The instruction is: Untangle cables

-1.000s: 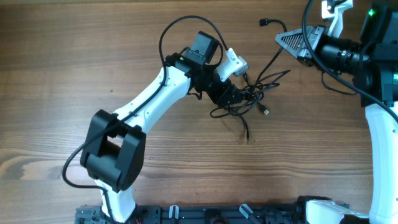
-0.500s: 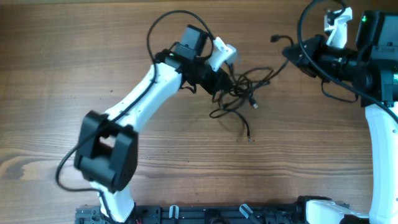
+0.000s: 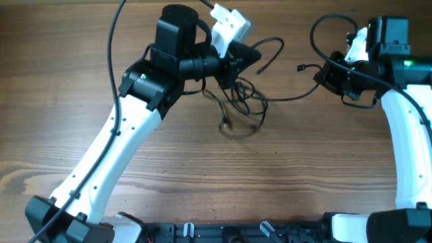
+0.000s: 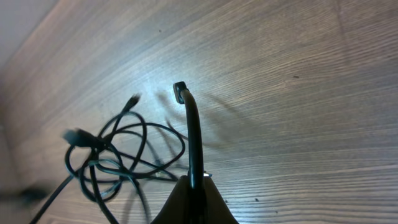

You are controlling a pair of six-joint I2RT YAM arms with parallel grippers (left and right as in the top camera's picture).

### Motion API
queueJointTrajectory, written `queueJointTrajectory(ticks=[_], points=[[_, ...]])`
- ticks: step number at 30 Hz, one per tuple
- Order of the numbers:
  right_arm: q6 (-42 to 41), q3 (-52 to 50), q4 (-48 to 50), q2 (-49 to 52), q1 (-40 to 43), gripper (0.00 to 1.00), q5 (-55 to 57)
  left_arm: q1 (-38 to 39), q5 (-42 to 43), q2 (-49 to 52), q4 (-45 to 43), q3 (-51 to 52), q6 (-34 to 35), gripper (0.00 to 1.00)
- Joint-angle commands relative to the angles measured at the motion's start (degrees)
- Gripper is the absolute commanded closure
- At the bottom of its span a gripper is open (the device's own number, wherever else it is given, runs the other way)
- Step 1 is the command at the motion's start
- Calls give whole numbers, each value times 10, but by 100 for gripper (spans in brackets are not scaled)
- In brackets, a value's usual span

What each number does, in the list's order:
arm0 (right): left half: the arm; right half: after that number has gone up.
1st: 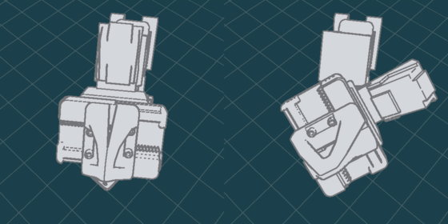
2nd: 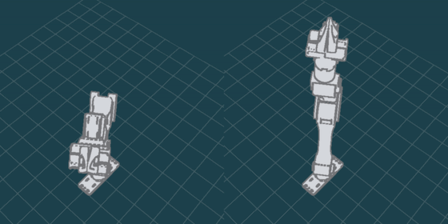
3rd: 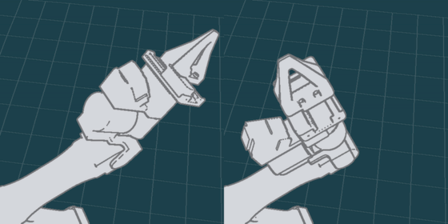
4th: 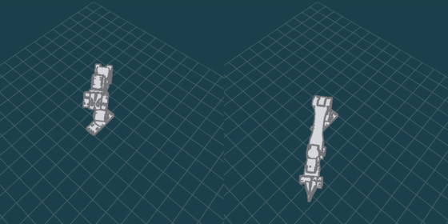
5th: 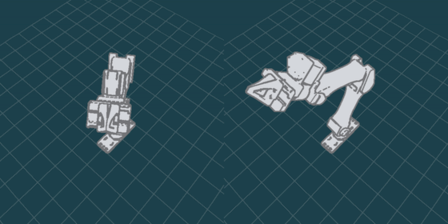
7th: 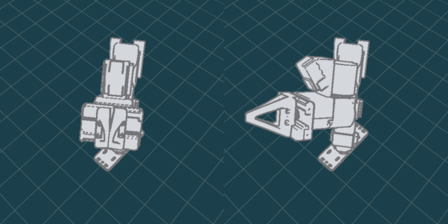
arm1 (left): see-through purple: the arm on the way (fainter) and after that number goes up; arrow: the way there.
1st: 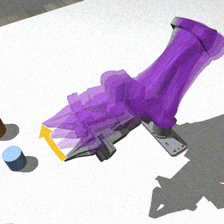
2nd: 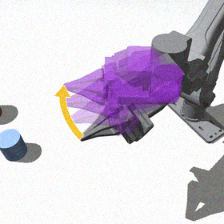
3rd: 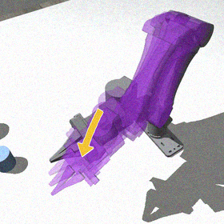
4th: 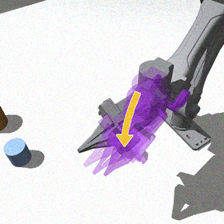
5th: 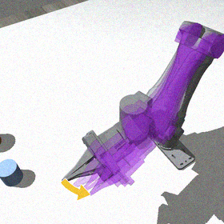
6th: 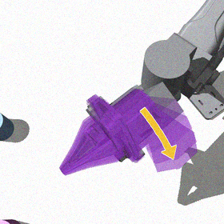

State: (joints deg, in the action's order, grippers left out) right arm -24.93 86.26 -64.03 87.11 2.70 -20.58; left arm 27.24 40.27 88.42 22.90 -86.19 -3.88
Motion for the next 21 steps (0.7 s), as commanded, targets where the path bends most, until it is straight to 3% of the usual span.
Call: queueJointTrajectory(ticks=[1, 2, 5, 8, 11, 15, 21], points=[[57, 0, 3, 6, -2, 94, -30, -2, 14, -26, -49, -1, 66, 96], [68, 0, 3, 6, -2, 91, -37, -2, 14, -26, -65, -1, 80, 96], [100, 0, 16, 6, -2, 57, -72, -2, -10, -26, -89, -1, 119, 96], [125, 0, 39, 6, -2, 40, -121, -2, -18, -26, -94, -1, 123, 96], [165, 1, 53, 6, -2, 34, -170, -4, -56, -31, -113, -1, 179, 96], [236, 2, 56, 5, -2, 35, -238, -13, -86, -49, -158, -1, 275, 96], [114, 21, 79, 4, 31, 37, -124, -33, -110, -56, -184, -1, 433, 96]])
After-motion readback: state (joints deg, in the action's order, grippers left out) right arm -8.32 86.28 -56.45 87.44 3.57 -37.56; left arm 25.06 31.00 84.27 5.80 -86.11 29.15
